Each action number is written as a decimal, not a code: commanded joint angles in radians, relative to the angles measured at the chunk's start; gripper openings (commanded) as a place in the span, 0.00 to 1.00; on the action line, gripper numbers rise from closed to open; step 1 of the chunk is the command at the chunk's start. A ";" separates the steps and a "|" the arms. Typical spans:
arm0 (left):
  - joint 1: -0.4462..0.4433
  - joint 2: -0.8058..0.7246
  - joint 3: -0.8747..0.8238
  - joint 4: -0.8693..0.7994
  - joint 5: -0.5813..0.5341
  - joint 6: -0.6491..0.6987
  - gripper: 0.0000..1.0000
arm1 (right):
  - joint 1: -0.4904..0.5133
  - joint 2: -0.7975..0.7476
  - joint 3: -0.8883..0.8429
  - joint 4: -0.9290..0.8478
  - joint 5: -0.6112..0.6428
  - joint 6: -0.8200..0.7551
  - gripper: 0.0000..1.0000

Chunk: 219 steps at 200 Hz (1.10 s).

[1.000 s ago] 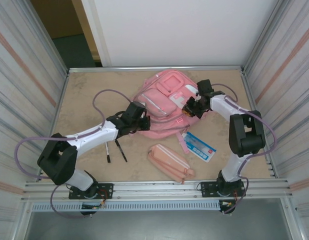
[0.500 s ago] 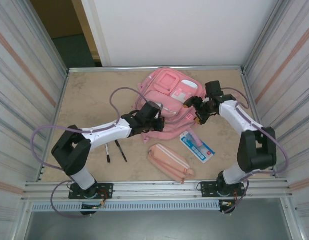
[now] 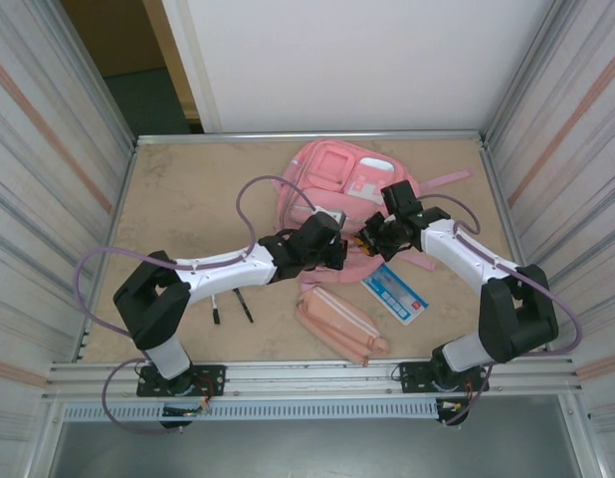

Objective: Pack the student bag

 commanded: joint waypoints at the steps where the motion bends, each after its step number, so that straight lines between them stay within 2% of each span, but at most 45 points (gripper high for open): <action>1: 0.024 -0.081 -0.032 -0.030 -0.099 0.052 0.00 | -0.056 -0.043 -0.013 0.008 0.074 -0.042 0.09; 18: 0.075 -0.125 -0.086 -0.067 -0.112 0.086 0.00 | -0.094 -0.036 0.002 0.006 0.044 -0.114 0.07; 43: 0.177 -0.168 -0.153 -0.092 -0.035 0.080 0.00 | -0.136 0.048 0.090 -0.048 -0.007 -0.263 0.03; 72: 0.162 -0.198 -0.179 -0.029 0.012 0.094 0.00 | -0.174 0.159 0.165 -0.035 -0.109 -0.334 0.07; 79: 0.149 -0.188 -0.168 -0.018 0.026 0.096 0.00 | -0.180 0.178 0.183 -0.048 -0.111 -0.342 0.13; 101: 0.097 -0.126 -0.088 -0.015 0.044 0.091 0.00 | -0.183 0.168 0.167 -0.036 -0.138 -0.305 0.58; 110: 0.075 -0.094 -0.053 -0.007 0.052 0.083 0.00 | -0.177 0.142 0.149 -0.022 -0.157 -0.287 0.72; 120: 0.054 -0.058 -0.014 0.008 0.065 0.075 0.00 | -0.166 0.108 0.133 -0.037 -0.156 -0.266 0.78; 138: 0.024 0.000 0.049 0.035 0.077 0.057 0.00 | -0.135 0.043 0.092 -0.064 -0.125 -0.216 0.82; 154: 0.007 0.044 0.096 0.055 0.095 0.055 0.00 | -0.090 -0.003 0.047 -0.052 -0.081 -0.142 0.82; 185: -0.005 0.065 0.122 0.055 0.110 0.051 0.00 | -0.039 0.026 0.061 -0.038 -0.030 -0.120 0.73; 199: -0.005 0.051 0.100 0.063 0.105 0.048 0.00 | -0.039 0.070 0.076 -0.036 -0.030 -0.119 0.61; 219: -0.005 0.017 0.058 0.057 0.064 0.047 0.00 | -0.039 0.110 0.082 -0.039 -0.015 -0.110 0.33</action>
